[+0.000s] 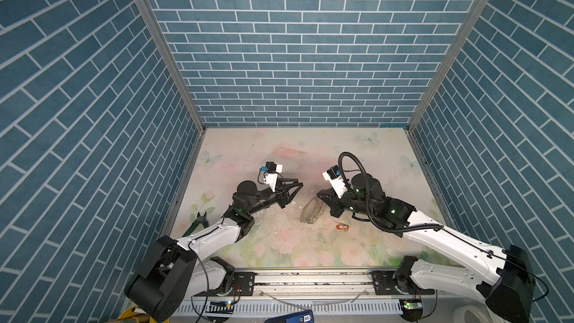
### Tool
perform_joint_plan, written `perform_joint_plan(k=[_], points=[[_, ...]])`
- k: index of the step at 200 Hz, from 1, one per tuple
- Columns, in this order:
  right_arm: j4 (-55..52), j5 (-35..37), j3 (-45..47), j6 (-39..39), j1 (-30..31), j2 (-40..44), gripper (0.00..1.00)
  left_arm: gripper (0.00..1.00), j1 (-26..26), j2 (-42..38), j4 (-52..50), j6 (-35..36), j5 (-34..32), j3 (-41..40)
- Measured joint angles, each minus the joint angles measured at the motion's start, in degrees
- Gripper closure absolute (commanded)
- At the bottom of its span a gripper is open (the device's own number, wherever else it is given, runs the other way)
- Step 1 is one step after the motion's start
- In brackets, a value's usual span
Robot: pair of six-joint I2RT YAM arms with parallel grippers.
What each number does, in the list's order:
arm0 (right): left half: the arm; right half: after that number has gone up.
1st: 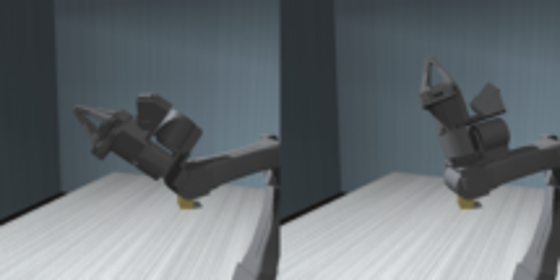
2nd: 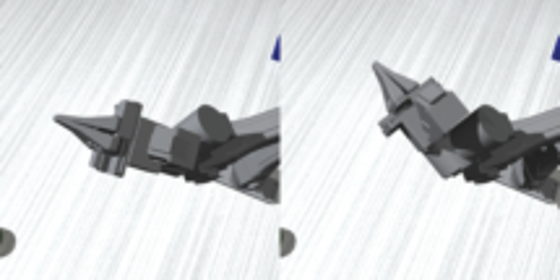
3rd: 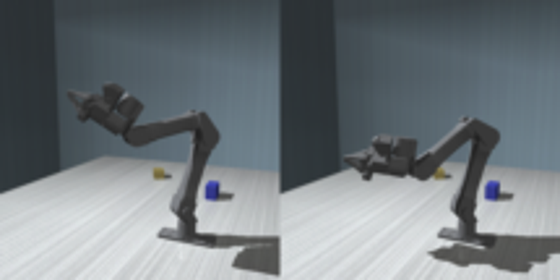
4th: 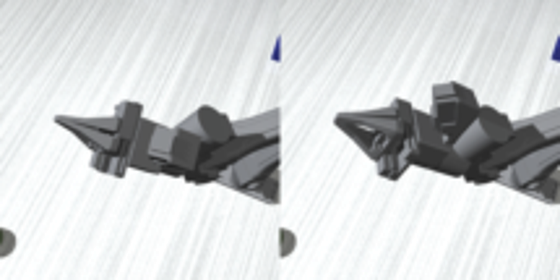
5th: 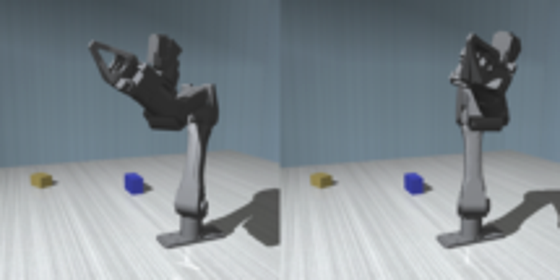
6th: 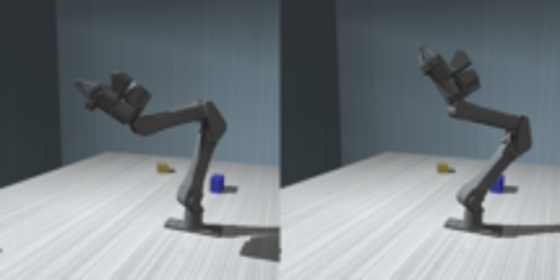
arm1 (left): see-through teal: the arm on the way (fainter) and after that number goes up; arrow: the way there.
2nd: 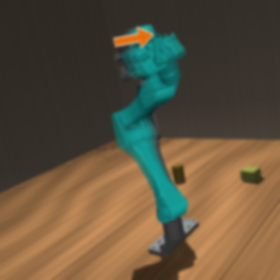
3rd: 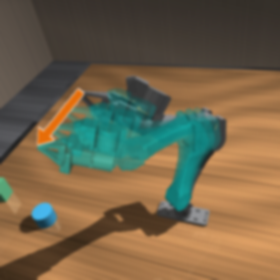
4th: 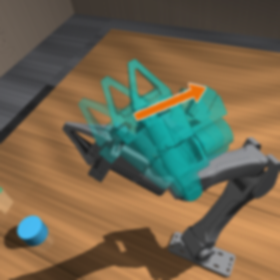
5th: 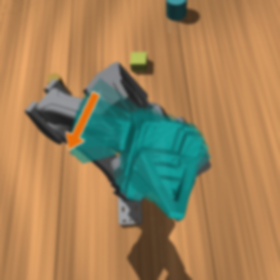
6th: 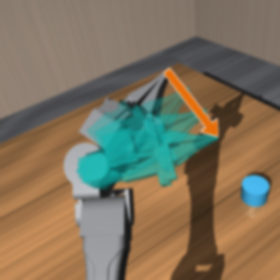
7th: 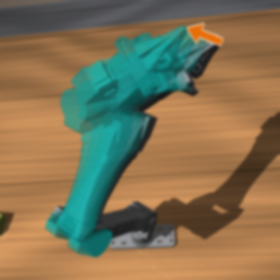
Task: Attach keys to a key ring
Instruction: Pick up the keyring from the center of the table, then pass the keyring.
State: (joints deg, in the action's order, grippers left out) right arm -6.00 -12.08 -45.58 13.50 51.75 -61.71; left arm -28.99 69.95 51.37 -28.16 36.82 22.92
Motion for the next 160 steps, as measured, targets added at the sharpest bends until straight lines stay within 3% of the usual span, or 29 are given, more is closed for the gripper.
perform_joint_plan(k=[64, 160], points=[[2.03, -4.37, 2.14, -1.46, 0.0, 2.69, 1.0, 0.69, -1.07, 9.18, 20.5, -4.5, 5.64, -3.91], [5.38, -7.28, 4.42, -3.37, -0.07, 5.4, 1.0, 0.68, -6.14, 8.81, 26.99, -2.19, 10.88, -4.74]])
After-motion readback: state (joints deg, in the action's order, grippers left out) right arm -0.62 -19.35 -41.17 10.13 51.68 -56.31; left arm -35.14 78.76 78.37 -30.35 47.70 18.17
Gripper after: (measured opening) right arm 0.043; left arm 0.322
